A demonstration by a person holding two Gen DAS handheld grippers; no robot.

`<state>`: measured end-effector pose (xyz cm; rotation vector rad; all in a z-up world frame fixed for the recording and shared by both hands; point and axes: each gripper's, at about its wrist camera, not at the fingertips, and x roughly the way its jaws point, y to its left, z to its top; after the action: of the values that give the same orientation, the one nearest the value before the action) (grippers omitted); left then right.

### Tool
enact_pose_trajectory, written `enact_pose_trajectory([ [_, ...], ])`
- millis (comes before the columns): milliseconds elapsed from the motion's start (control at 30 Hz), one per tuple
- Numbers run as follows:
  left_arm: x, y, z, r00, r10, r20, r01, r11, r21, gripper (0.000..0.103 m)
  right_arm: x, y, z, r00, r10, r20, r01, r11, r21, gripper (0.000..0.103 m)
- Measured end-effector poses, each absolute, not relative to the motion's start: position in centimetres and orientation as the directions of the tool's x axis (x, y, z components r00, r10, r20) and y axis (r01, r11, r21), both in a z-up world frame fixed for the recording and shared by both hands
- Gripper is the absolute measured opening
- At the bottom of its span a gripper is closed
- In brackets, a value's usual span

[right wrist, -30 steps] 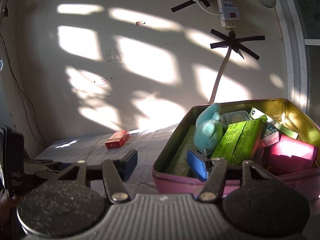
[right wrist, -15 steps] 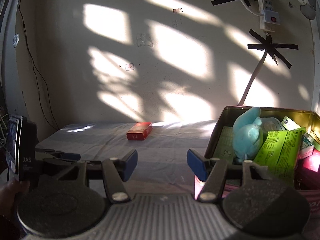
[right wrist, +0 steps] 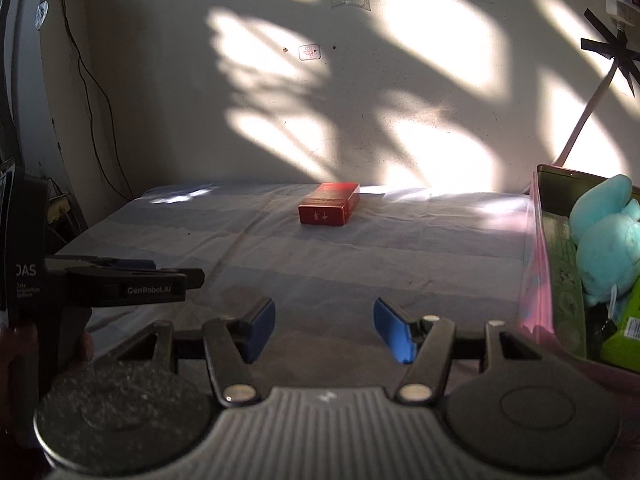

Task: Organize objects
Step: 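Move the right gripper to the red box and grasp it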

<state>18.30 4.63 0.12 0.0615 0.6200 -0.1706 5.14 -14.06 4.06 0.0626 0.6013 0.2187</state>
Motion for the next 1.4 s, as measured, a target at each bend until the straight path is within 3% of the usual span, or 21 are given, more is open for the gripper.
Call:
enact_pose_trajectory([
  [267, 19.3, 6.4, 0.0, 0.798, -0.109, -0.592, 0.087, 0.994, -0.066, 0.068, 11.1, -11.9, 2.9, 0.816, 0.187, -0.547, -0.165, 0.982, 0.089, 0.059],
  [400, 19.9, 7.5, -0.3, 0.78, -0.114, -0.616, 0.041, 0.991, -0.131, 0.068, 15.8, -10.5, 2.6, 0.818, 0.18, -0.546, -0.149, 0.984, 0.102, 0.074],
  [600, 20.4, 7.3, -0.5, 0.777, -0.107, -0.62, 0.031, 0.991, -0.133, 0.068, 22.4, -8.4, 1.7, 0.801, 0.133, -0.584, -0.097, 0.991, 0.093, 0.075],
  [667, 20.5, 7.2, -0.5, 0.777, -0.11, -0.619, 0.039, 0.991, -0.128, 0.068, 24.3, -8.1, 1.3, 0.789, 0.096, -0.606, -0.067, 0.995, 0.071, 0.075],
  [700, 20.6, 7.1, -0.5, 0.777, -0.111, -0.619, 0.04, 0.991, -0.126, 0.068, 25.0, -8.2, 1.1, 0.777, 0.087, -0.623, -0.054, 0.996, 0.072, 0.072],
  [733, 20.7, 7.2, -0.5, 0.778, -0.112, -0.619, 0.041, 0.991, -0.128, 0.068, 25.6, -8.5, 0.9, 0.76, 0.092, -0.643, -0.044, 0.995, 0.09, 0.062],
  [800, 20.7, 7.4, -0.5, 0.777, -0.125, -0.617, 0.043, 0.988, -0.145, 0.068, 25.3, -8.8, 0.8, 0.756, 0.11, -0.645, -0.049, 0.993, 0.111, 0.06],
  [967, 20.7, 7.7, -0.4, 0.76, -0.246, -0.601, 0.118, 0.962, -0.245, 0.068, 19.9, -8.7, 0.9, 0.75, 0.179, -0.637, -0.164, 0.983, 0.083, 0.06],
  [1167, 19.8, 5.7, -0.8, 0.616, -0.542, -0.571, 0.368, 0.839, -0.4, 0.068, 8.9, -9.0, 1.1, 0.748, 0.225, -0.625, -0.283, 0.959, 0.008, 0.06],
  [1300, 18.2, 3.7, -1.4, 0.436, -0.722, -0.538, 0.508, 0.691, -0.515, 0.068, 3.2, -10.9, 1.2, 0.745, 0.24, -0.623, -0.281, 0.959, 0.034, 0.06],
  [1400, 16.7, 1.6, -1.4, 0.388, -0.741, -0.549, 0.541, 0.665, -0.515, 0.068, 0.6, -13.1, 1.0, 0.747, 0.27, -0.607, -0.264, 0.959, 0.102, 0.06],
])
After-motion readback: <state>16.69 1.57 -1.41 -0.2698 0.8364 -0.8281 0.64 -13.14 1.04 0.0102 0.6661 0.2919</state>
